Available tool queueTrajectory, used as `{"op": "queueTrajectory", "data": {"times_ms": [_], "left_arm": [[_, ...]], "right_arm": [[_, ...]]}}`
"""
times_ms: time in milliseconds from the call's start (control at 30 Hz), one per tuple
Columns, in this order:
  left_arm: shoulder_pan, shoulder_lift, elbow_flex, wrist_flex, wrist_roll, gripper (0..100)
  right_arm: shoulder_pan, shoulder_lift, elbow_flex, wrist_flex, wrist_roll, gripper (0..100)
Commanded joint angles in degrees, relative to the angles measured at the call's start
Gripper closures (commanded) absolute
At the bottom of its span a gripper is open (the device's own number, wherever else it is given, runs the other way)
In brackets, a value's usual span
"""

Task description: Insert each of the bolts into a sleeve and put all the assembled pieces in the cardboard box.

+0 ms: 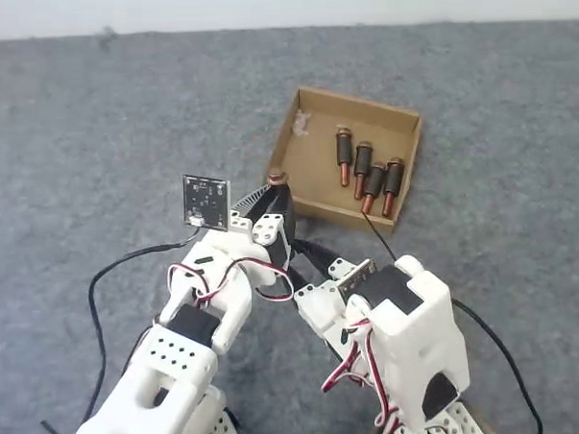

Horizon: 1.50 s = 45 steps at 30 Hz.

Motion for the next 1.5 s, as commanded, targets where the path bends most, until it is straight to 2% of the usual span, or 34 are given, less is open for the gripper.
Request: {"op": "queueTrajectory", "data": {"times_ms": [0, 433, 567, 800, 1067, 1167, 1267, 1467], "left_arm": [[0.09, -1.14, -2.68, 0.26, -0.62, 99], [-1.32, -1.14, -2.51, -0.26, -4.40, 99], [-3.43, -1.14, -1.01, -4.75, -4.13, 99], [-0.97, -1.23, 2.33, -9.67, -4.13, 99], [-1.23, -1.23, 1.80, -9.23, -4.04, 99], [-0.88, -1.41, 0.75, -5.98, -4.04, 99], [-0.79, -4.57, -0.13, -1.41, -3.52, 99], [-0.79, -12.57, 2.59, 0.00, -1.23, 99]], "right_arm": [[0.75, -0.22, -1.58, -1.63, 1.32, 99.2], [1.01, -0.22, -1.58, -1.63, 1.32, 99.2], [1.10, -0.22, -1.49, -1.63, 1.32, 99.2], [1.10, -0.13, -1.58, -1.63, 1.32, 99.2], [1.10, -0.13, -1.49, -1.63, 1.32, 99.2], [1.19, -0.13, -1.49, -1.63, 1.32, 99.2], [2.15, -0.13, -1.67, -1.63, 1.32, 99.2], [2.33, -0.13, -1.67, -1.54, 1.32, 99.2]]}}
